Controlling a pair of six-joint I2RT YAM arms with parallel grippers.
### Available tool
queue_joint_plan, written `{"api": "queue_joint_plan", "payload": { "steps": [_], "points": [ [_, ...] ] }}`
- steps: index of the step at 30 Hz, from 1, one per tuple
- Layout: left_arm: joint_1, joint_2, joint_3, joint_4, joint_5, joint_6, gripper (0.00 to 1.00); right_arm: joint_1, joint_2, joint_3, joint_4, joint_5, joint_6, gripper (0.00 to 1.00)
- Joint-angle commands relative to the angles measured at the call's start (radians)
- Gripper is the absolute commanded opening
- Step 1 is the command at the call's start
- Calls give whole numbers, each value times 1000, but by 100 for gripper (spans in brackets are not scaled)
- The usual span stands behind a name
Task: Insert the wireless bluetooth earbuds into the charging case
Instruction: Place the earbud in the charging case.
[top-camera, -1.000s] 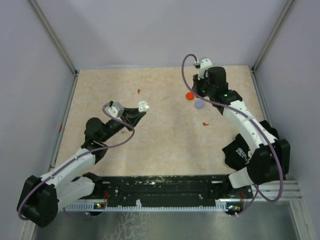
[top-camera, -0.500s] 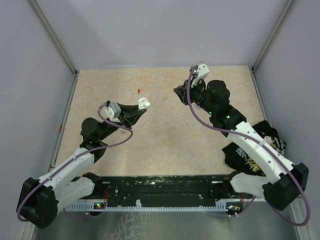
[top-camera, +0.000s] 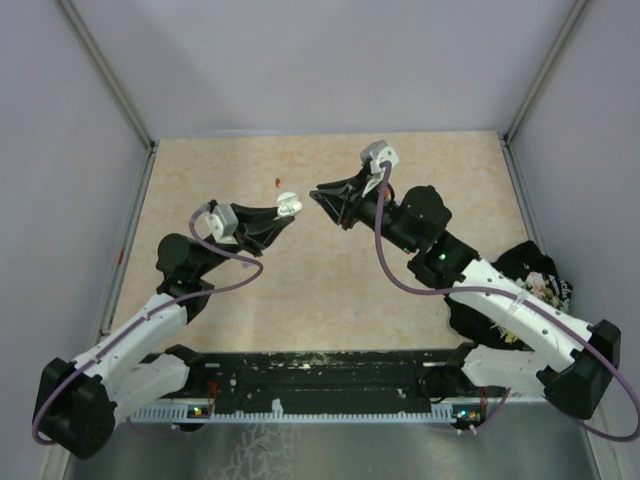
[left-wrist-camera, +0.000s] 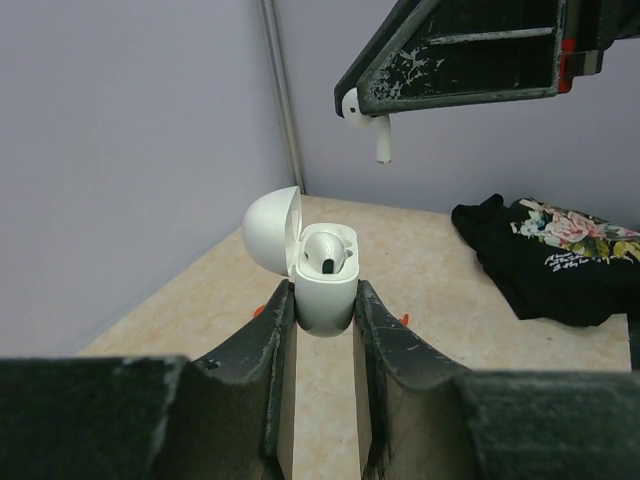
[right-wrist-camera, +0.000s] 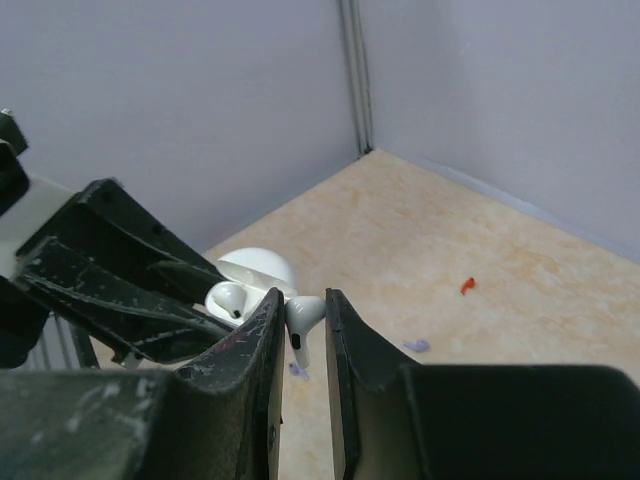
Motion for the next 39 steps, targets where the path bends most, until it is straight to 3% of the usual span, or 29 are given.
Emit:
{"api": "queue_joint_plan", "payload": {
  "steps": [1,20,39],
  "points": [
    [3,-14,34,56,35,-29,1,55,-41,-23,178,-5,-1,9],
    [3,-12,31,101,61,-117,1,98,33,-58,329,-46,60,8],
    [1,-9,34,119,55,-155,1,106,79,-54,307,-48,65,8]
  ]
}}
